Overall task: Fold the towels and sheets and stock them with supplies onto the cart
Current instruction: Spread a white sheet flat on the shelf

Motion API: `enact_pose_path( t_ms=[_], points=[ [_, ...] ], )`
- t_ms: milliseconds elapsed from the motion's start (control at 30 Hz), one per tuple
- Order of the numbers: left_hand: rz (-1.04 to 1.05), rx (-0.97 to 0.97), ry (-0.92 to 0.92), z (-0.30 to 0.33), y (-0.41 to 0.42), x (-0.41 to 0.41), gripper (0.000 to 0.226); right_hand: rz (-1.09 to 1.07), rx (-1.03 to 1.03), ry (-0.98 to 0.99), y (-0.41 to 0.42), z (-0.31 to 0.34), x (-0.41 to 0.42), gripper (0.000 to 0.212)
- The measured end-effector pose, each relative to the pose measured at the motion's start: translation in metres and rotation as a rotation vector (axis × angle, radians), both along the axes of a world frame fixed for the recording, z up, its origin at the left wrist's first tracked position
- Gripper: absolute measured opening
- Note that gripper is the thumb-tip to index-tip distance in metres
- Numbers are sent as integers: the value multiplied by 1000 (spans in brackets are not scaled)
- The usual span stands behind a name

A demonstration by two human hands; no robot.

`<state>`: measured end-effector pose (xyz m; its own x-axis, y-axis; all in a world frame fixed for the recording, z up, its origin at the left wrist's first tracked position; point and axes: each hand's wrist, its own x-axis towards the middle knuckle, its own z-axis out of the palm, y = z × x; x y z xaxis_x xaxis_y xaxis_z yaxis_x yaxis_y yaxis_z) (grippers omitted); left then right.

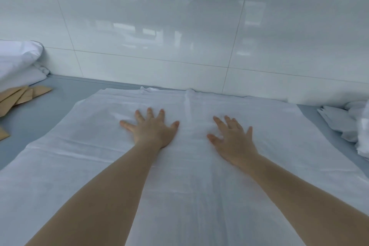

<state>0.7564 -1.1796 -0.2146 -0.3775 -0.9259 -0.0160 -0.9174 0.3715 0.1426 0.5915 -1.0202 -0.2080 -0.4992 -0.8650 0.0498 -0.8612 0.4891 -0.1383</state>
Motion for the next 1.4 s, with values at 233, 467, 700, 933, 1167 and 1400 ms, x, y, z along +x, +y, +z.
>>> enact_pose_path(
  t_ms=[233,467,700,933,1167,1400],
  points=[
    [-116,-374,410,2,20,10,33,187,71,-44,8,-18,81,70],
    [-241,-151,165,-13,70,43,55,164,108,-5,7,-15,84,73],
    [-60,-56,-34,-16,77,96,84,159,133,3,20,-11,86,65],
    [183,22,-43,-5,31,160,90,155,145,-7,21,-9,87,62],
    [336,-36,53,-10,27,159,102,90,175,-12,16,-10,90,61],
    [258,-21,42,-10,3,151,103,299,163,30,-56,0,124,60]
  ],
)
